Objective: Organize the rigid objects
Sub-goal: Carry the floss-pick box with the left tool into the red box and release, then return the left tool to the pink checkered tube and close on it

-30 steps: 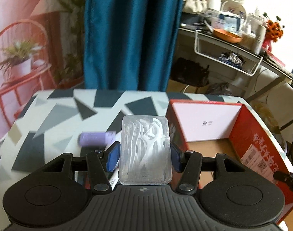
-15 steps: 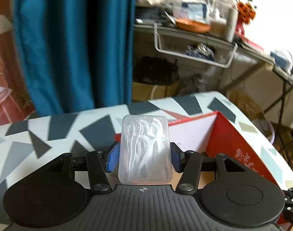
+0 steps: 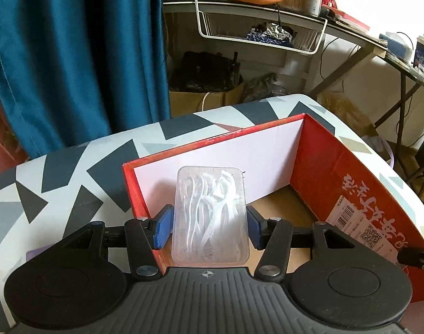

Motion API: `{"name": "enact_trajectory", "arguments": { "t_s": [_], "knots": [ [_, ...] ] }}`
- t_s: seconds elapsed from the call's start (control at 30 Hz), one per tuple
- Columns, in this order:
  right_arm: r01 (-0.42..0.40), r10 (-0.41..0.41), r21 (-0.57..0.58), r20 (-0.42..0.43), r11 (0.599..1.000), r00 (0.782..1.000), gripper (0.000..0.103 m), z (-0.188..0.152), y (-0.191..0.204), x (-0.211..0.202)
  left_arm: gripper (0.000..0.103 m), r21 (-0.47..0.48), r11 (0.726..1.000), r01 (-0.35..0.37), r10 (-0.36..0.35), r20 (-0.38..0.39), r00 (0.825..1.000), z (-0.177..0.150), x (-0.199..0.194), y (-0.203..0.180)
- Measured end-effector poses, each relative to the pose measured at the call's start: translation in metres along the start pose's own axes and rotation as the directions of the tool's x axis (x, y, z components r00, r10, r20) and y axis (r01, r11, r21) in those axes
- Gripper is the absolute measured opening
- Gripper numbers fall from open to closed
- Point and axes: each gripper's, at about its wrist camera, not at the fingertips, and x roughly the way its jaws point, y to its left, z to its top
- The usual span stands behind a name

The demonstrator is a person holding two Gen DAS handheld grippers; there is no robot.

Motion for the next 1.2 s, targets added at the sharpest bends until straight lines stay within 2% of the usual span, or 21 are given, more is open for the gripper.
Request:
{"name": "enact_trajectory", "arguments": {
  "t_s": [0.2, 0.3, 0.6, 0.73, 0.87, 1.03, 1.1, 1.2],
  "knots": [
    [0.0, 0.0, 0.0, -0.001, 1.0, 1.0, 0.01, 0.0, 0.0, 0.0, 0.059, -0.015, 1.0, 0.024, -0.024, 0.017, 1.0, 0.0, -0.002, 0.005],
    [-0.002, 0.002, 0.003, -0.002, 1.0, 1.0, 0.01, 0.0, 0.0, 0.0, 0.067, -0.015, 1.0, 0.022, -0.021, 0.034, 0.999, 0.0, -0.01, 0.005],
    [-0.008, 0.008, 0.011, -0.005, 1.0, 1.0, 0.01, 0.0, -0.001, 0.0, 0.068, -0.058, 0.997, 0.046, -0.04, 0.103, 0.994, -0.005, -0.048, 0.017],
    [-0.008, 0.008, 0.011, -0.005, 1.0, 1.0, 0.01, 0.0, -0.002, 0.0, 0.068, -0.131, 0.991, 0.032, -0.014, 0.133, 0.991, -0.016, -0.071, 0.038],
    [-0.007, 0.007, 0.011, -0.001, 1.0, 1.0, 0.01, 0.0, -0.002, 0.0, 0.067, -0.198, 0.98, -0.018, 0.049, 0.151, 0.987, -0.037, -0.093, 0.059],
    [-0.003, 0.003, 0.004, 0.004, 1.0, 1.0, 0.01, -0.001, 0.0, 0.0, 0.065, -0.294, 0.952, -0.085, 0.121, 0.107, 0.987, -0.072, -0.104, 0.079],
    [0.0, 0.0, 0.002, 0.003, 1.0, 1.0, 0.01, -0.001, 0.0, 0.0, 0.061, -0.298, 0.945, -0.133, 0.157, 0.058, 0.986, -0.088, -0.103, 0.079],
    [0.008, -0.008, -0.006, -0.001, 1.0, 1.0, 0.01, 0.0, 0.002, 0.0, 0.056, -0.295, 0.943, -0.154, 0.166, 0.017, 0.986, -0.109, -0.098, 0.077]
  ]
}}
